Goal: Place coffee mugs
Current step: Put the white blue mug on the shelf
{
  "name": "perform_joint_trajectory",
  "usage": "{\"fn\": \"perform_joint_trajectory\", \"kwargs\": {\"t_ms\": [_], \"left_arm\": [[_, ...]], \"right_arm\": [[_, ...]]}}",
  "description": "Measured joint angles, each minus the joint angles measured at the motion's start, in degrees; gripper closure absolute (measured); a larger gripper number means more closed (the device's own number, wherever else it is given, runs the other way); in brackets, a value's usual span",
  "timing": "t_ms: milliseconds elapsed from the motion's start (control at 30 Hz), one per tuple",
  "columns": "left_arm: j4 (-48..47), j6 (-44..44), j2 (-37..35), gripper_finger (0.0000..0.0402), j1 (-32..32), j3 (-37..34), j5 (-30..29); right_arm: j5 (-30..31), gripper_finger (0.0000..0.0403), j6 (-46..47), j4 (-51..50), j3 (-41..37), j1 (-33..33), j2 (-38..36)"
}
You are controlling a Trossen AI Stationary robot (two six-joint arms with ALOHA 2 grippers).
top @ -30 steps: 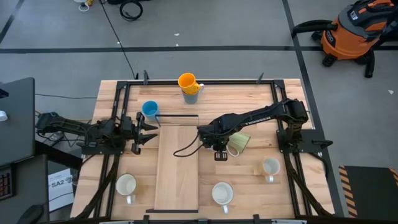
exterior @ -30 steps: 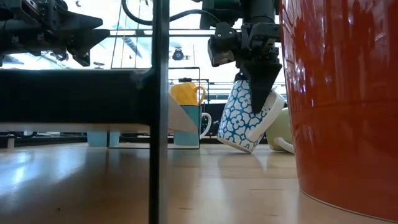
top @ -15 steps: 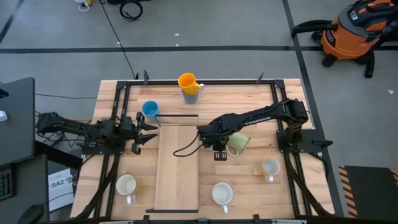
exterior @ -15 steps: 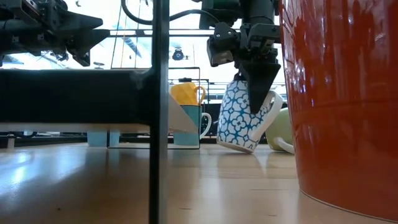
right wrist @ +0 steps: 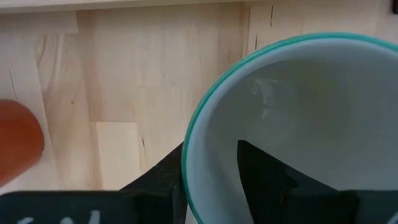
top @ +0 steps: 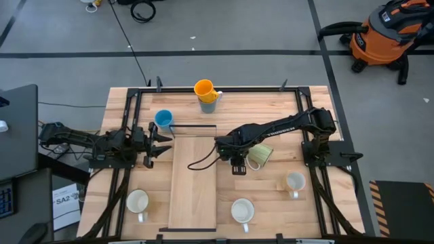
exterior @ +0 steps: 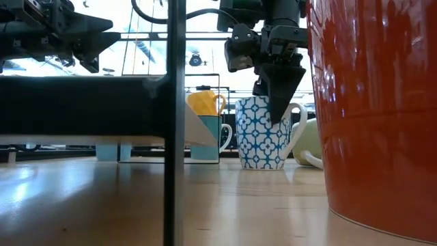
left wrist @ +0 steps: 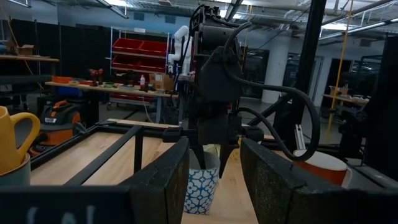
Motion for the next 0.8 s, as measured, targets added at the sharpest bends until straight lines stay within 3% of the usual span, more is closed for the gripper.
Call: {"fn": "perform_joint_trajectory", "kwargs": {"t_ms": [433, 600, 800], "left_arm": [[-0.02, -0.02, 0.0, 0.0251, 0.0, 0.0, 0.0], [0.53, -0.04, 0.0, 0.0251, 0.0, 0.0, 0.0], [3.46, -0.13, 0.0, 0.0251, 0.0, 0.0, 0.0]], "right_arm": [[-0.02, 0.0267, 0.87, -0.54, 3.26, 0.0, -1.57], [-0.07, 0.0267, 0.41, -1.05, 5.07, 0.0, -6.01], [-0.3, 0.0268, -6.51, -3.8, 5.09, 0.0, -14.39]]}}
